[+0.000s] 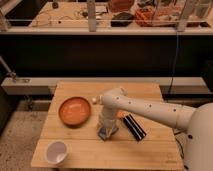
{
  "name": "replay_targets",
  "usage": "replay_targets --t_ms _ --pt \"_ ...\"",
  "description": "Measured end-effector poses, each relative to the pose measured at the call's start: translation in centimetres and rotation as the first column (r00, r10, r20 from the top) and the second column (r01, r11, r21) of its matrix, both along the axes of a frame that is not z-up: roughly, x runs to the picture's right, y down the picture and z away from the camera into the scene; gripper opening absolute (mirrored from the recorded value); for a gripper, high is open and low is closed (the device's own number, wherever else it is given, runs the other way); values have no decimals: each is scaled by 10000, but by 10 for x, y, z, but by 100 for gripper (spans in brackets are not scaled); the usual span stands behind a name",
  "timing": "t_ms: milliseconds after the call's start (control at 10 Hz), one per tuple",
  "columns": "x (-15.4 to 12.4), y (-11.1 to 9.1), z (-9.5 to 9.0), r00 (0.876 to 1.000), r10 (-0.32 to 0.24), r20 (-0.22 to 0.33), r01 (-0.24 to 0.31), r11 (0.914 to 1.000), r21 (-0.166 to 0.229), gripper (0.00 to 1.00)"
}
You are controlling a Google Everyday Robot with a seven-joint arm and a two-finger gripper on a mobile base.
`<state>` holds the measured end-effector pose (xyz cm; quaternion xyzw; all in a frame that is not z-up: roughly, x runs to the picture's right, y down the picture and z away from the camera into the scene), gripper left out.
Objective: Wipe the white sponge on the table
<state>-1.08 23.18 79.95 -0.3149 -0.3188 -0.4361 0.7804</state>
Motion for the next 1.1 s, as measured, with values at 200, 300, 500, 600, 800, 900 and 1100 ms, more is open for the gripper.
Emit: replay_targets --t_ms 200,300,500,600,800,900,1100 --pt "13 -1 -1 9998 129 -162 -128 9999 54 0" --pt "33 0 -1 9993 242 -291 -240 9997 70 0" --pt "61 4 -2 9983 336 -481 -336 9994 1 0" --pt "71 9 -4 9980 354 -521 -357 9994 -51 0" --pt "77 25 -16 9992 121 -374 -127 9998 -152 0" --pt "74 31 -23 9997 12 -241 -14 10000 -98 0" --pt "72 49 -47 9995 -305 20 305 9995 -54 0"
